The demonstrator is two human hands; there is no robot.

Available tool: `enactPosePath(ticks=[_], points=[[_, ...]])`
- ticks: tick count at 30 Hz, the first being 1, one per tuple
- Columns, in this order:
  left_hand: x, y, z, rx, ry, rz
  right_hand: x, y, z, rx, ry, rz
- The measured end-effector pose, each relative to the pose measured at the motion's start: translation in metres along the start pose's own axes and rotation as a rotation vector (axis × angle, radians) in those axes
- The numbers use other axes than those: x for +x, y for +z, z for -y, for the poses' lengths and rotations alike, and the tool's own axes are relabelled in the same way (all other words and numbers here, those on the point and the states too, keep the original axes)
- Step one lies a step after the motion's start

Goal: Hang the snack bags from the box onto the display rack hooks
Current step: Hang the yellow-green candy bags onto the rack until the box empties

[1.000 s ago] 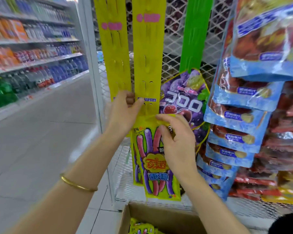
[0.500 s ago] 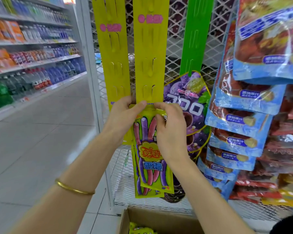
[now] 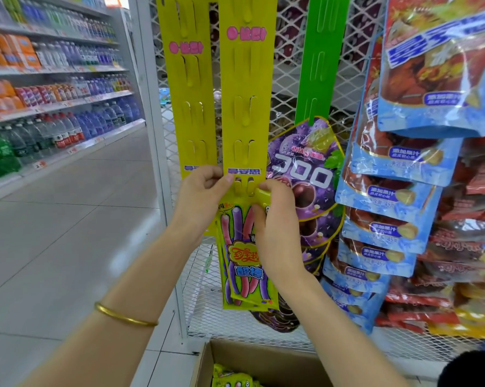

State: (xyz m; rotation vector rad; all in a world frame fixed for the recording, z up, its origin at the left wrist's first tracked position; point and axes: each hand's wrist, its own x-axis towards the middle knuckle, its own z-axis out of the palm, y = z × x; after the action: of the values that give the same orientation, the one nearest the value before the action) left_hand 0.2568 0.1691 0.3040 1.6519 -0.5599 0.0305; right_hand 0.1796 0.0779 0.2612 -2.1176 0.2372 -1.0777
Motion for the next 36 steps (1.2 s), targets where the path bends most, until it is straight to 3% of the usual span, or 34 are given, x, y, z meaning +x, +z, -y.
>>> enactPosePath(ticks=[6, 16, 21, 27, 30, 32, 36], points=[[-0.007, 0.003, 0.011, 0.045, 0.039, 0.006, -0.013, 0.000, 0.002, -0.062, -0.013, -0.012], [-0.047, -0.001, 0.038, 0.219, 0.230, -0.145, -0.067, -0.007, -0.018, -0.312, -0.105, -0.059], [-0.090, -0.001, 0.090, 0.247, 0.181, -0.119, -0.108, -0.001, -0.050, -0.216, 0.000, 0.122], [-0.133, -0.005, 0.170, 0.338, -0.070, 0.073, -0.195, 0.049, -0.152, -0.141, 0.414, 0.560], [-0.130, -0.005, 0.185, 0.348, -0.144, 0.150, -0.232, 0.080, -0.189, -0.160, 0.729, 0.829], [-0.128, -0.006, 0.190, 0.358, -0.179, 0.185, -0.248, 0.098, -0.201, -0.131, 0.903, 0.850], [-0.127, -0.011, 0.197, 0.360, -0.220, 0.190, -0.271, 0.127, -0.218, -0.181, 1.055, 0.798]])
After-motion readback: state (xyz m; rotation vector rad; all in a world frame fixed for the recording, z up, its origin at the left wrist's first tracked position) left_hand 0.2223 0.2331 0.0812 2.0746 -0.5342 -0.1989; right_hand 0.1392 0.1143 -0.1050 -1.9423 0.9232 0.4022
